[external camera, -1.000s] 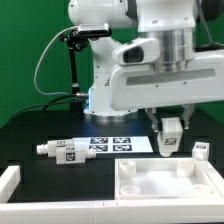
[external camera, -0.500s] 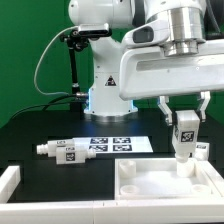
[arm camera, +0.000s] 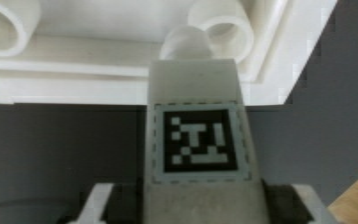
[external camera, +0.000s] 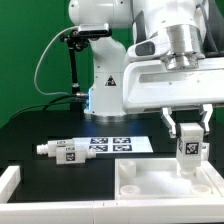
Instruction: Assemble one leg
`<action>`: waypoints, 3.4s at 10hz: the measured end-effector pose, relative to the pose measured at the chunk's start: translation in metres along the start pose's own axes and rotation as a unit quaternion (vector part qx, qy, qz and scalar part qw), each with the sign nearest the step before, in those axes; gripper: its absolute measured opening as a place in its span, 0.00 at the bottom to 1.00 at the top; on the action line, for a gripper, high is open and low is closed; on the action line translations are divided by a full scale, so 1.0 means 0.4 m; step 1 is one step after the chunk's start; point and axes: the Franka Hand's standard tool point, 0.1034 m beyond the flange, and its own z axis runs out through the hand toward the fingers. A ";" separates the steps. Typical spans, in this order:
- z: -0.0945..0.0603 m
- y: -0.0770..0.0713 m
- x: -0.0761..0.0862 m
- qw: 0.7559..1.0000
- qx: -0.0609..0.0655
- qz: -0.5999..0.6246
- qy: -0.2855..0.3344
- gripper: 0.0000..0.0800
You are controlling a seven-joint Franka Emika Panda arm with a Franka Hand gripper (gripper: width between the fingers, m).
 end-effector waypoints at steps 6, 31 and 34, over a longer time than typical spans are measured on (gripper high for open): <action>0.044 -0.046 -0.015 1.000 0.006 -0.009 -0.006 0.36; 0.089 -0.057 -0.031 0.960 -0.004 0.116 -0.253 0.36; 0.088 -0.053 -0.036 0.938 -0.048 0.266 -0.218 0.36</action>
Offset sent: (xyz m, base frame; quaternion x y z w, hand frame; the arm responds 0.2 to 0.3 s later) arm 0.0027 0.0116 -0.0094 -0.0089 0.0087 0.0147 0.9998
